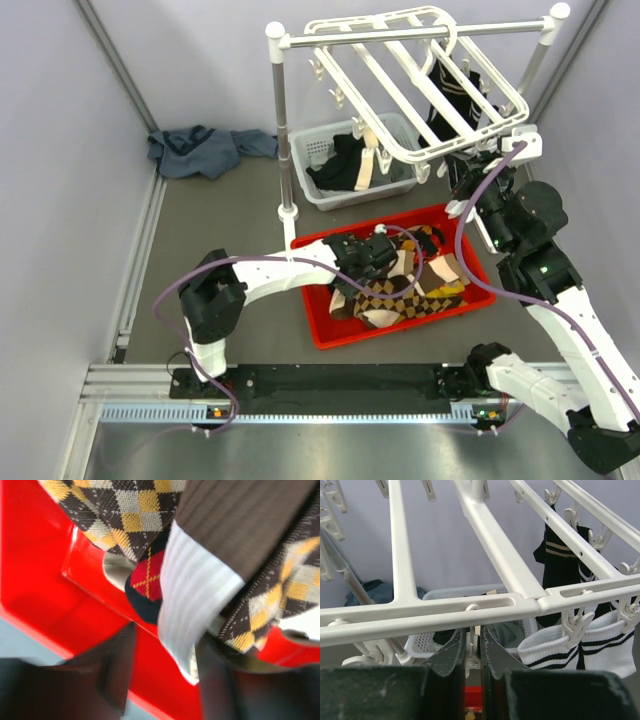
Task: Clip the socks to the hanger
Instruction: Adjust the sock in the bin, then pick up the sock from the bin.
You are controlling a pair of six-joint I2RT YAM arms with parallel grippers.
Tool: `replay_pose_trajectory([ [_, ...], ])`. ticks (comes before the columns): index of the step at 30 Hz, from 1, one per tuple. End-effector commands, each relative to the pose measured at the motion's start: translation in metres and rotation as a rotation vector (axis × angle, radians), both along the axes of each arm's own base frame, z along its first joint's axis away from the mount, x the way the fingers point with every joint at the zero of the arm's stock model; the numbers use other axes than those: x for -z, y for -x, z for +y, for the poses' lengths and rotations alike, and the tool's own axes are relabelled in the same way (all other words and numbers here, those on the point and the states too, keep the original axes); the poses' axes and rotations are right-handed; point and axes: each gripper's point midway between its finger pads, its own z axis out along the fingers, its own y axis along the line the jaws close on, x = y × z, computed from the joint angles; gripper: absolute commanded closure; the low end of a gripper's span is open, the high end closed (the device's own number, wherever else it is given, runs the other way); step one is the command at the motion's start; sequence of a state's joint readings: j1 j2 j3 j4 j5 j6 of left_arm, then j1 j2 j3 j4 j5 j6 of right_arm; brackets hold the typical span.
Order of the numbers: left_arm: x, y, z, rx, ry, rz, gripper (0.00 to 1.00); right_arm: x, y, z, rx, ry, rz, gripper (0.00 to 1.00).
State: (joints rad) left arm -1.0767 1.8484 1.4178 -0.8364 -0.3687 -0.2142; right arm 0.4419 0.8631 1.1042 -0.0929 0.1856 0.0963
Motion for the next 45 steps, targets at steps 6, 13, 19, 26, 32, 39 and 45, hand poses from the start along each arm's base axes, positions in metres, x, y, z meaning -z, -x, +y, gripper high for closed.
replay_pose_trajectory([
  [6, -0.092, -0.005, -0.055, 0.089, 0.258, -0.087, 0.28, 0.002, 0.003, -0.005, 0.019, 0.022, 0.01, 1.0],
  [13, -0.089, -0.02, -0.116, 0.192, 0.336, -0.067, 0.43, 0.0, 0.004, -0.007, 0.024, 0.02, 0.009, 1.0],
  [19, -0.064, -0.036, -0.144, 0.206, 0.312, -0.072, 0.49, -0.001, 0.004, -0.006, 0.022, 0.018, 0.008, 1.0],
  [26, -0.039, -0.058, -0.155, 0.179, 0.271, -0.131, 0.51, 0.005, 0.0, -0.005, 0.024, 0.024, 0.02, 1.0],
  [32, -0.028, -0.076, -0.165, 0.152, 0.277, -0.205, 0.52, 0.006, -0.001, -0.002, 0.012, 0.017, 0.026, 1.0],
  [39, -0.009, -0.08, -0.169, 0.127, 0.279, -0.207, 0.52, 0.009, -0.002, 0.0, 0.003, 0.017, 0.034, 1.0],
  [45, 0.012, -0.074, -0.165, 0.123, 0.249, -0.156, 0.58, 0.015, -0.003, 0.001, 0.004, 0.015, 0.044, 1.0],
])
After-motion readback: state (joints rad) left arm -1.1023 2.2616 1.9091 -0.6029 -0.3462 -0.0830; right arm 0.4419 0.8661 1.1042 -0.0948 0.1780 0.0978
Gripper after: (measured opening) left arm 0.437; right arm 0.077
